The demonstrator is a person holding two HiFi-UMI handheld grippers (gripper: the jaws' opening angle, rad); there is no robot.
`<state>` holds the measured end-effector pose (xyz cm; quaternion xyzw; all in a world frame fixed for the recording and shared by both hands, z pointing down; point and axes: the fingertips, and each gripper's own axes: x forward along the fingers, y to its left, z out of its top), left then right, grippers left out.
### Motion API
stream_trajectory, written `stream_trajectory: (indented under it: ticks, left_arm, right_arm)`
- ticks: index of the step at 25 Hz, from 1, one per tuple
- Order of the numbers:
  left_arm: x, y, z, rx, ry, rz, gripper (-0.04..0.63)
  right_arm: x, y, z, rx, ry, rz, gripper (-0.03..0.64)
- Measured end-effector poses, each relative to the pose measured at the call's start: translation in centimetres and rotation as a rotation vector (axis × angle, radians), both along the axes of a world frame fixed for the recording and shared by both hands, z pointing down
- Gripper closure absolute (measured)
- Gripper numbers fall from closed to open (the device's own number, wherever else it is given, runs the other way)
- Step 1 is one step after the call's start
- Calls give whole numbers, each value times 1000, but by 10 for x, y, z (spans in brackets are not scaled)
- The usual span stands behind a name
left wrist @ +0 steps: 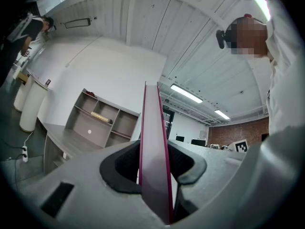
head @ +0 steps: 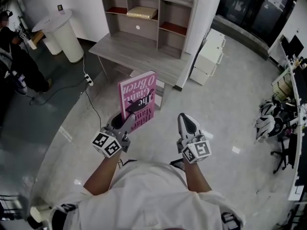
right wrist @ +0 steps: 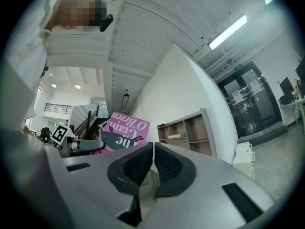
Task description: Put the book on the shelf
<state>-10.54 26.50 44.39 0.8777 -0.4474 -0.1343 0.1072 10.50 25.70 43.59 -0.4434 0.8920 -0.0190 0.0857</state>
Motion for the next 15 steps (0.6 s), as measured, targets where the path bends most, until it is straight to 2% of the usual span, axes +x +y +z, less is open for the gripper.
stream_trajectory:
  ticks: [6,11,15]
  left_arm:
    - [6,-1,3,-9,10,-43,442]
    - [5,-2,8,-16,14,-77,442]
    - [0,-8,13,-30,69,-75,442]
  right_arm:
    - [10,-3,10,-12,45,-26,597]
    - [21,-11,26,-54,13,-47,597]
    - [22,-22,37,-98,-7,-54,597]
